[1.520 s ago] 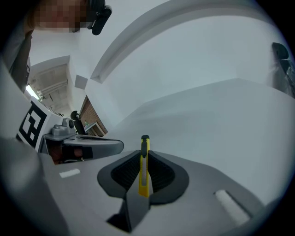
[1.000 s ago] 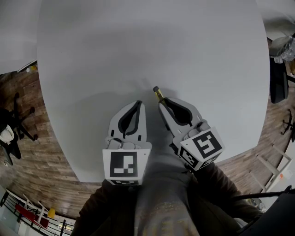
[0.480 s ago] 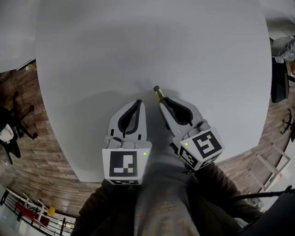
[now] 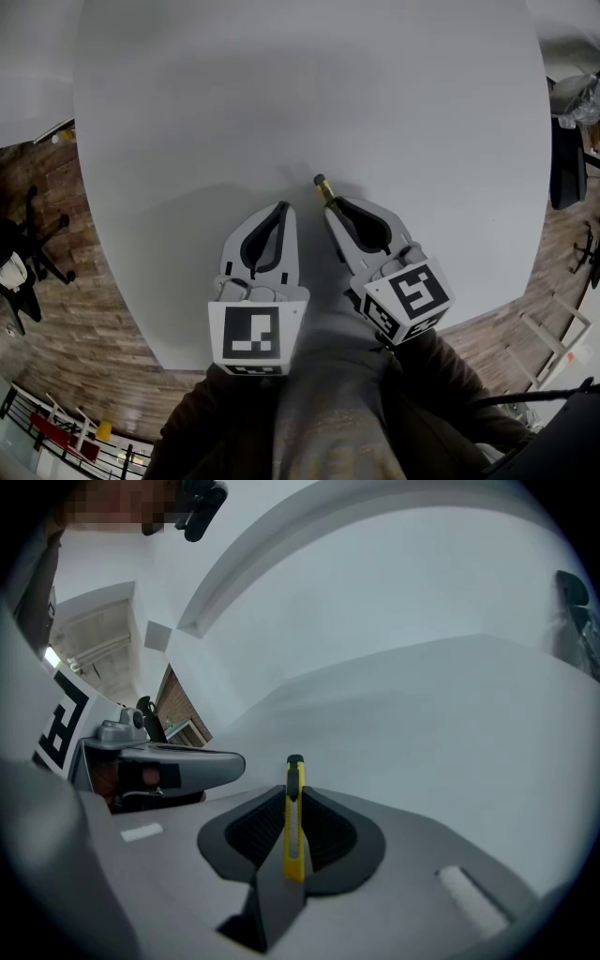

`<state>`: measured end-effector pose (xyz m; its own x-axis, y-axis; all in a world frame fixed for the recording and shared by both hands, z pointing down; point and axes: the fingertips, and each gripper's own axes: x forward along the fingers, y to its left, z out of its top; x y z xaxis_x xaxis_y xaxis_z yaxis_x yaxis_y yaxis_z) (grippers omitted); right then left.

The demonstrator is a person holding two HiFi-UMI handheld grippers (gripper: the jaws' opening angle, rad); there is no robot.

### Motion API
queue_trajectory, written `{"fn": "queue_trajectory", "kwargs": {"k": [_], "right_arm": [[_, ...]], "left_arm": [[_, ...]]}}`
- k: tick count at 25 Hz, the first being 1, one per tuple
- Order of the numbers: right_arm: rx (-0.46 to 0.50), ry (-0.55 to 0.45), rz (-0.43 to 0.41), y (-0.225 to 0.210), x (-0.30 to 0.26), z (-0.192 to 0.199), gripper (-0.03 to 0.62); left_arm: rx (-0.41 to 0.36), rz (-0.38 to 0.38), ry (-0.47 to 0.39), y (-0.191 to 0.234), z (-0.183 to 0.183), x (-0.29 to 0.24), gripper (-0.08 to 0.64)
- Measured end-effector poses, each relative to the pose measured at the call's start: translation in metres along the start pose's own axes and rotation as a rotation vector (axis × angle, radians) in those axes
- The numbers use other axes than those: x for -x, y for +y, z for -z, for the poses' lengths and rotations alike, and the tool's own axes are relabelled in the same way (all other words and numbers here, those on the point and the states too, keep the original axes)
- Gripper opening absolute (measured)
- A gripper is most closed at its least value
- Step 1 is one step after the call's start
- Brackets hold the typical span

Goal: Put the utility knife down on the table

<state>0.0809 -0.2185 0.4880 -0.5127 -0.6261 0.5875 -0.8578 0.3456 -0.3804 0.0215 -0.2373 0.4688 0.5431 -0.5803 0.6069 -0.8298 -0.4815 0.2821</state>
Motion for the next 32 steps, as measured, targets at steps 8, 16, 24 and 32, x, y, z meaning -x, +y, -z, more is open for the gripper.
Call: {"fn": "queue_trajectory", "kwargs": {"k": [8, 16, 24, 32], "right_arm": [[0.002, 0.0, 0.017, 0.0, 0.0, -0.001, 0.042], [0.008, -0.019, 0.017, 0.004, 0.005, -0.009, 0.002], [0.041, -0.096, -0.011, 0.022, 0.028, -0.026, 0.002], [0.107, -0.198, -0.044, 0.049, 0.06, -0.06, 0.002]], "left_arm": [[0.016, -0.013, -0.024, 0.002, -0.004, 0.002, 0.003], [0.005, -0.001, -0.016, -0.001, -0.008, 0.007, 0.003], [-0.047, -0.001, -0.067, -0.021, -0.019, 0.031, 0.003], [-0.096, -0.02, -0.159, -0.044, -0.047, 0.068, 0.002]]}}
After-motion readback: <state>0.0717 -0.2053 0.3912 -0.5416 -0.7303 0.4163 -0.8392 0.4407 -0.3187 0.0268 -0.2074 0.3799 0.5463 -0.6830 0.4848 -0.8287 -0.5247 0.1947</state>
